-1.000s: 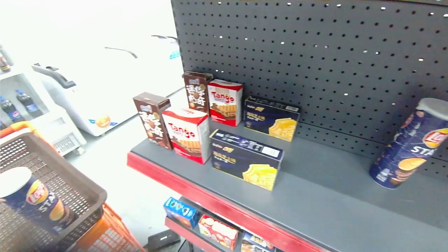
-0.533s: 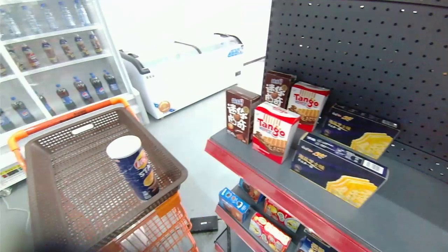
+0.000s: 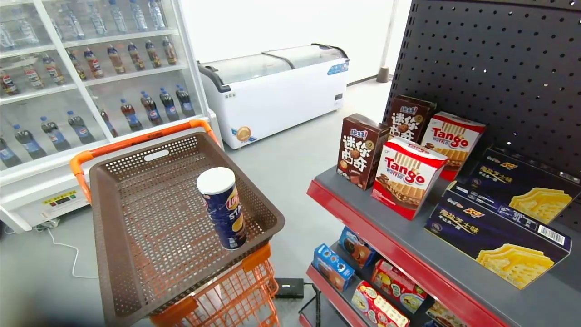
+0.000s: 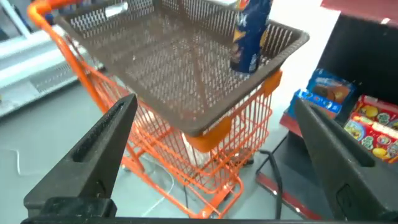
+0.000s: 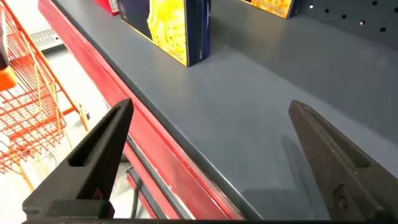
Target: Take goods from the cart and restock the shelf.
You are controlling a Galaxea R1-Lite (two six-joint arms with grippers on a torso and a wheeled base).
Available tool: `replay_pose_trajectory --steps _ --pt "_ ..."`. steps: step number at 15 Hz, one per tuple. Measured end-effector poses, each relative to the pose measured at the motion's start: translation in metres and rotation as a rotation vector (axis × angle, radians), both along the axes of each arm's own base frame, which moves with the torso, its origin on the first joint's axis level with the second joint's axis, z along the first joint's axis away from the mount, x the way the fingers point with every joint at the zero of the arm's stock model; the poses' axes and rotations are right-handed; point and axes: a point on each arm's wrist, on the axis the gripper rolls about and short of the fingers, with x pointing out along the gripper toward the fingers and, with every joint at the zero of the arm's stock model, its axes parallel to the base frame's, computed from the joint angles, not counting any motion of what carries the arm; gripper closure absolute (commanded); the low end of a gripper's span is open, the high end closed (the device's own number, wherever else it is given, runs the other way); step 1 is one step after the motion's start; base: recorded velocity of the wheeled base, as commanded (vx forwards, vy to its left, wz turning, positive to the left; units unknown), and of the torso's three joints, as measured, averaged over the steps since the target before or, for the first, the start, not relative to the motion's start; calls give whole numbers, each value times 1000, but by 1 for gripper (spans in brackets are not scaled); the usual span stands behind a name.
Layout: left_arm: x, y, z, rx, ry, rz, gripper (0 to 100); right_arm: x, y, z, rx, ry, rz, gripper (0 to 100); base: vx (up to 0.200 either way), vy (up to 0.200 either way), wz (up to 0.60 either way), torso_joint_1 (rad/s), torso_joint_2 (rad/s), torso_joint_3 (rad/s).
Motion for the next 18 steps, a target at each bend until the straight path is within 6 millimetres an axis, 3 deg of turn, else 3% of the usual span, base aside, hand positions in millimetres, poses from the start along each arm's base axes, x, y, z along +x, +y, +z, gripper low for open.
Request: replay_pose_trajectory --steps 4,6,8,12,18 --pt "10 0 51 36 78 -31 0 0 0 0 0 0 0 0 0 0 0 0 0 0" --pt "29 0 76 49 150 -45 0 0 0 0 0 0 1 0 0 0 0 0 0 0" --pt "53 -1 88 76 231 -35 0 0 0 0 0 0 0 0 0 0 0 0 0 0" --pt "112 -10 95 131 329 -96 0 0 0 0 0 0 1 0 0 0 0 0 0 0" --pt "192 -36 80 156 383 -190 0 0 0 0 0 0 1 0 0 0 0 0 0 0"
